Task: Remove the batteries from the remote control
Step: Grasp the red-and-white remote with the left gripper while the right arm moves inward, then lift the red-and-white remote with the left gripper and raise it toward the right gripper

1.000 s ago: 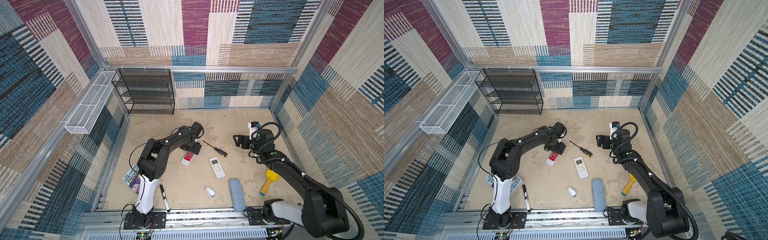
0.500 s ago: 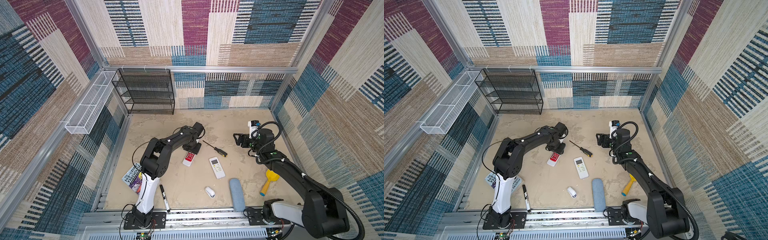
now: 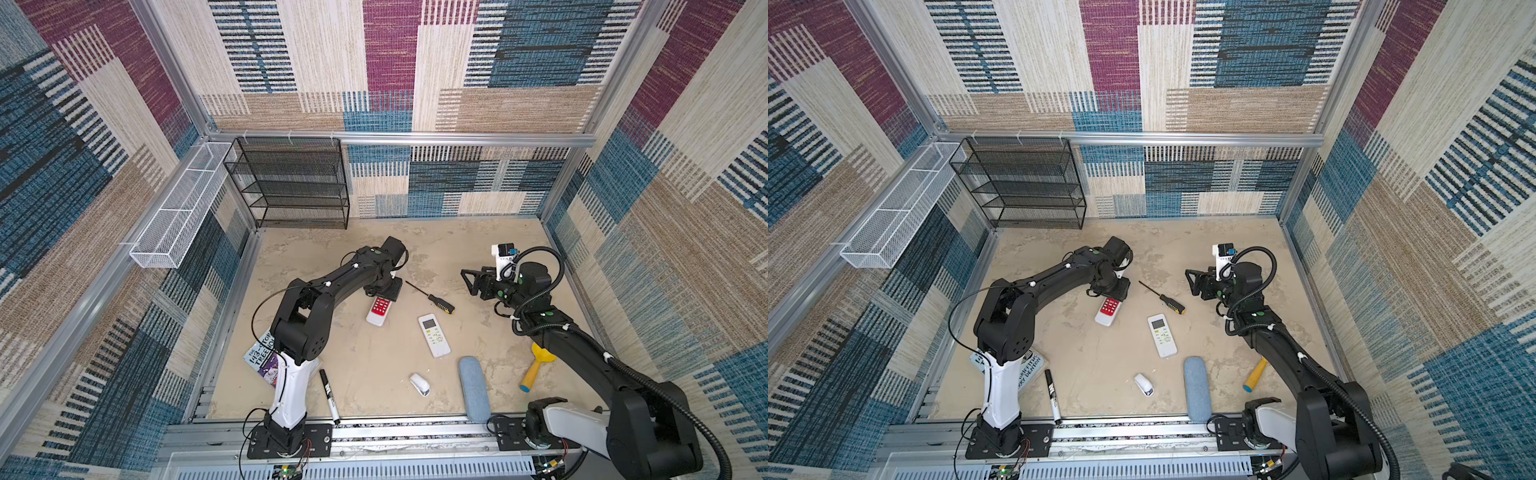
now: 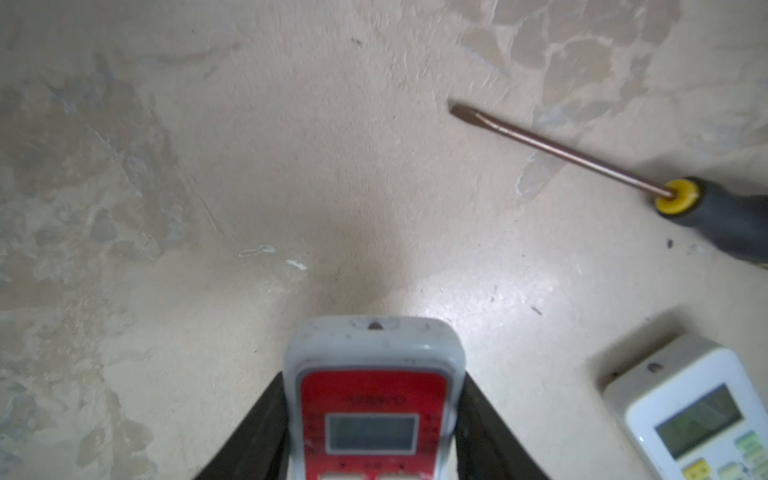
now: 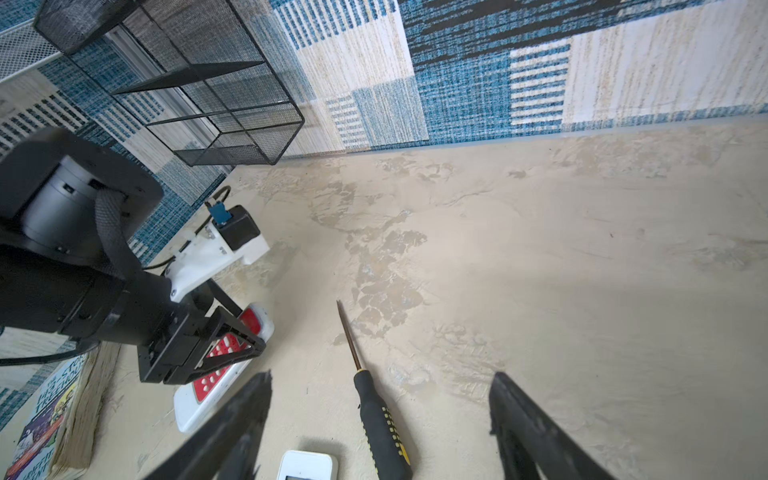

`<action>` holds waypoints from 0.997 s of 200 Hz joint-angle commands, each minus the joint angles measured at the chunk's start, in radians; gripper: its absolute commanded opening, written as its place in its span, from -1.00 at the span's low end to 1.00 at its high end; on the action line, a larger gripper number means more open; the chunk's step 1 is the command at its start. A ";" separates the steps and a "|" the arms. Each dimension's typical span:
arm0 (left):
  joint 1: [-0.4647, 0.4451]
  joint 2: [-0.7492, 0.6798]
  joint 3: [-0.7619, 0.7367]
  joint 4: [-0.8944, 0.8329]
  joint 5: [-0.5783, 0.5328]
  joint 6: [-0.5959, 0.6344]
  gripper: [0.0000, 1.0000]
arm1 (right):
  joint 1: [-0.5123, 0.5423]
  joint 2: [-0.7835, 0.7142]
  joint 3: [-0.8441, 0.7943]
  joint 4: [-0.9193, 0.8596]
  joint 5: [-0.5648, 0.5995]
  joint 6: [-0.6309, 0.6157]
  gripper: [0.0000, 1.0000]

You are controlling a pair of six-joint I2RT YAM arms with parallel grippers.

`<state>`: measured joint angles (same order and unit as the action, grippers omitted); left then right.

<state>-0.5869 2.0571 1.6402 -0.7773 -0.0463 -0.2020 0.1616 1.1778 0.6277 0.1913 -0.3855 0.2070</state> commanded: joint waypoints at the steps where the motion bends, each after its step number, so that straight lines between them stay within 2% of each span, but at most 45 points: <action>1: 0.002 -0.042 0.009 0.029 0.032 -0.032 -0.31 | 0.013 0.008 -0.012 0.050 -0.076 -0.006 0.67; 25: 0.007 -0.090 0.009 0.066 0.072 -0.071 -0.31 | 0.060 0.009 -0.040 0.094 -0.095 0.026 0.67; 75: 0.010 -0.200 -0.011 0.189 0.146 -0.181 -0.31 | 0.223 0.036 -0.079 0.223 -0.082 0.137 0.64; 142: 0.010 -0.342 -0.151 0.396 0.206 -0.268 -0.31 | 0.351 0.169 0.060 0.261 -0.065 0.220 0.51; 199: 0.011 -0.397 -0.194 0.442 0.208 -0.291 -0.31 | 0.407 0.273 0.141 0.244 -0.021 0.246 0.43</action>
<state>-0.5766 1.6791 1.4548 -0.3958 0.1490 -0.4530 0.5522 1.4242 0.7448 0.4183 -0.4408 0.4255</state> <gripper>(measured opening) 0.573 0.726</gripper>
